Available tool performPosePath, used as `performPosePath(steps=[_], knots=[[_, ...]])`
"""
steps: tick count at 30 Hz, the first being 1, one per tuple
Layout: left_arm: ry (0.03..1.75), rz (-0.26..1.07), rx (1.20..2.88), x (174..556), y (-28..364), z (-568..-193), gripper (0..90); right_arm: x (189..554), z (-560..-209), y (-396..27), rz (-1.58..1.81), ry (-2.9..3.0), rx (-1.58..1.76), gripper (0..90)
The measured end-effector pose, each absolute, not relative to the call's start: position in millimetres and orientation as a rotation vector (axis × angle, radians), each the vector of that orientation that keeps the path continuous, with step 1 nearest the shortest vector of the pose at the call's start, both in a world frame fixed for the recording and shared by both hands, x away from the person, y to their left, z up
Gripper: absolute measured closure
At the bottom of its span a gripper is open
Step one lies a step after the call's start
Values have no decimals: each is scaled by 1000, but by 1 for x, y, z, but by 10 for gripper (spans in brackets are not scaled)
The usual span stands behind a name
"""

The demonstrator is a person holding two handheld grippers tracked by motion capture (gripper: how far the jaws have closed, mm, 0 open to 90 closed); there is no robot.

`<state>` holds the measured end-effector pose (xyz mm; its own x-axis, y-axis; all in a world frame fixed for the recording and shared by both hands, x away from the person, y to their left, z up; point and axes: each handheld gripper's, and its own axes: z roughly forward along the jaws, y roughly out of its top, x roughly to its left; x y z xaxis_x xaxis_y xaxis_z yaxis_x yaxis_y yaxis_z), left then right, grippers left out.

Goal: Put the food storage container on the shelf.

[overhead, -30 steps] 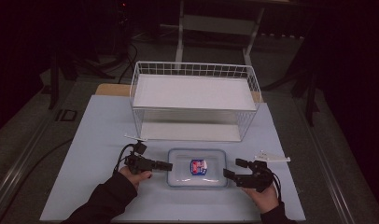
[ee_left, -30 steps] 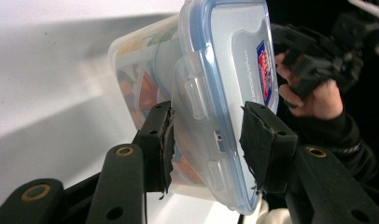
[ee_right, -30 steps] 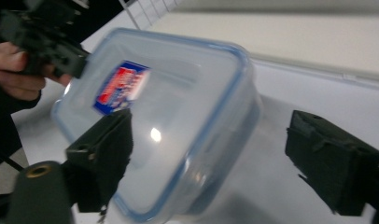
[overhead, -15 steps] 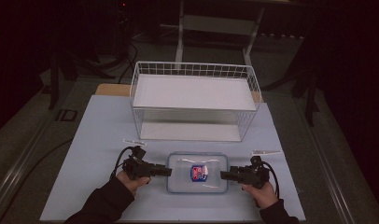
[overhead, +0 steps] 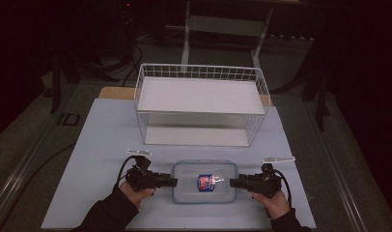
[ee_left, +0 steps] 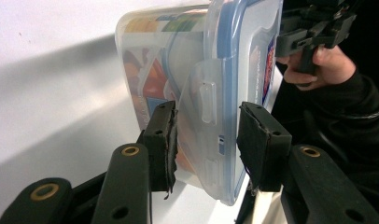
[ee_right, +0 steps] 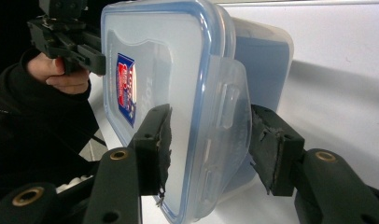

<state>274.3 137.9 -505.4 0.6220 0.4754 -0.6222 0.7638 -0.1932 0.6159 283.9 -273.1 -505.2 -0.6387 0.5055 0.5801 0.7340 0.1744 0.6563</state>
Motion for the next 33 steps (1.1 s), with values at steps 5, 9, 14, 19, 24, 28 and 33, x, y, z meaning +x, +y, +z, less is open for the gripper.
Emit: performPosePath(steps=[5, 9, 14, 19, 24, 28, 33], knots=[[994, -347, 1840, 276, 140, -502, 582, 286, -503, -271, -1457, -2232, -1192, 504], [992, -326, 1815, 279, 142, -499, 582, 292, -498, -269, -1485, -2243, -1179, 503], [986, -268, 1793, 287, 143, -494, 580, 304, -490, -267, -1533, -2261, -1169, 502], [985, -250, 1790, 298, 143, -492, 580, 318, -487, -266, -1555, -2266, -1151, 502], [990, -237, 1779, 310, 142, -491, 580, 333, -487, -266, -1560, -2251, -1168, 500], [977, -214, 1774, 320, 142, -488, 579, 343, -482, -266, -1594, -2254, -1171, 500], [965, -169, 1760, 329, 141, -484, 579, 358, -476, -267, -1642, -2264, -1155, 500]])
